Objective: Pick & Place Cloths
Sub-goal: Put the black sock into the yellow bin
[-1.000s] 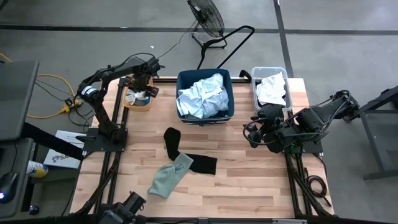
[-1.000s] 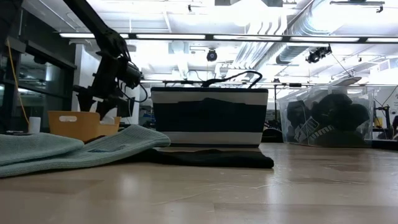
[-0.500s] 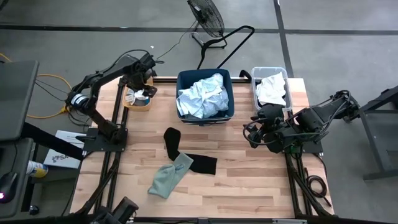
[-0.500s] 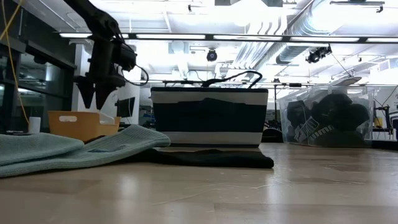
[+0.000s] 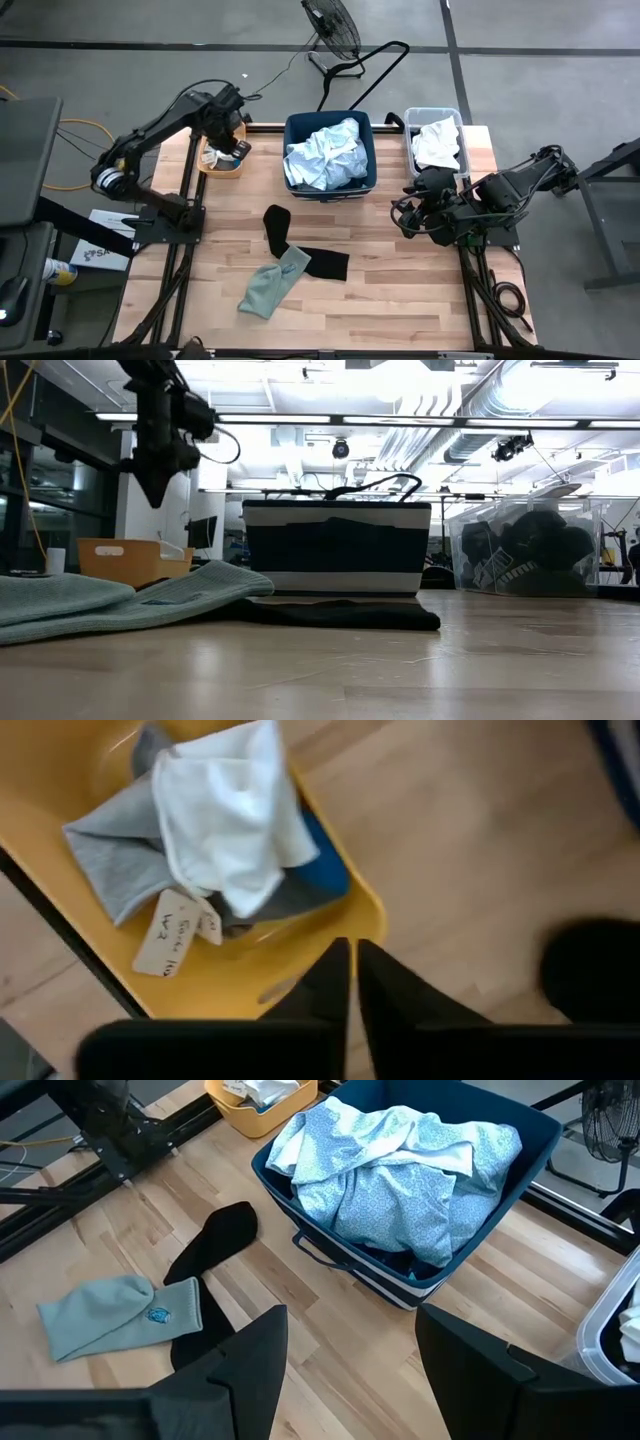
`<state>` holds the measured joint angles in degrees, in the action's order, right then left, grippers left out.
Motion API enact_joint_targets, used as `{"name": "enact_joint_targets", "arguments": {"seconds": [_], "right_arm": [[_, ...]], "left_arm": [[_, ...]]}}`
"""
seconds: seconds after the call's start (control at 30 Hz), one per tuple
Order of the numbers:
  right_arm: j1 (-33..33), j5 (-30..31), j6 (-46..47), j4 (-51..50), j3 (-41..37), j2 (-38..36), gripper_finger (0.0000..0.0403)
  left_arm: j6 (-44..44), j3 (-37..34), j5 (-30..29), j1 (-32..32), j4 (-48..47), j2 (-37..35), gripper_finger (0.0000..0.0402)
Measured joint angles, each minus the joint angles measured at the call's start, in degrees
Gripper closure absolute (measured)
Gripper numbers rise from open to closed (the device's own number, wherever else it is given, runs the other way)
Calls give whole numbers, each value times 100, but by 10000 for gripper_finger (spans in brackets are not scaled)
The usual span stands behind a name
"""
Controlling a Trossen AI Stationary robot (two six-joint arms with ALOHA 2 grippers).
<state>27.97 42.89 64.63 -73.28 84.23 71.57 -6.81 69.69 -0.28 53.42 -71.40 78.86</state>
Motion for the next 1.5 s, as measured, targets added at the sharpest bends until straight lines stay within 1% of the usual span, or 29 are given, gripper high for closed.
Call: {"name": "enact_joint_targets", "arguments": {"seconds": [0.07,0.17,0.27,0.47,0.63,0.73,1.07,1.23,1.37,1.5], "right_arm": [[0,0,-36,0,0,0,190],[0,0,-94,2,0,1,190],[0,0,-167,2,0,1,190],[1,-10,-171,2,0,0,190],[4,-235,-191,2,0,2,190],[4,-303,-195,2,0,0,190],[5,-564,-486,2,0,0,190],[4,-570,-562,2,0,2,190],[4,-568,-643,4,0,0,190],[5,-569,-666,2,0,0,190]], "left_arm": [[37,0,15,-248,-21,-116,393],[-11,0,26,-670,-17,-241,393],[-262,0,40,-1137,-26,-351,400],[-831,0,40,-2123,-37,-522,400],[-1312,0,38,-2982,-27,-565,401],[-1454,0,35,-3506,-12,-565,401],[-1748,0,10,-5188,588,-565,401],[-2088,0,-56,-5757,777,-448,401],[-2343,2,-83,-6089,927,-192,401],[-2387,2,-401,-6354,1131,129,392]]}}
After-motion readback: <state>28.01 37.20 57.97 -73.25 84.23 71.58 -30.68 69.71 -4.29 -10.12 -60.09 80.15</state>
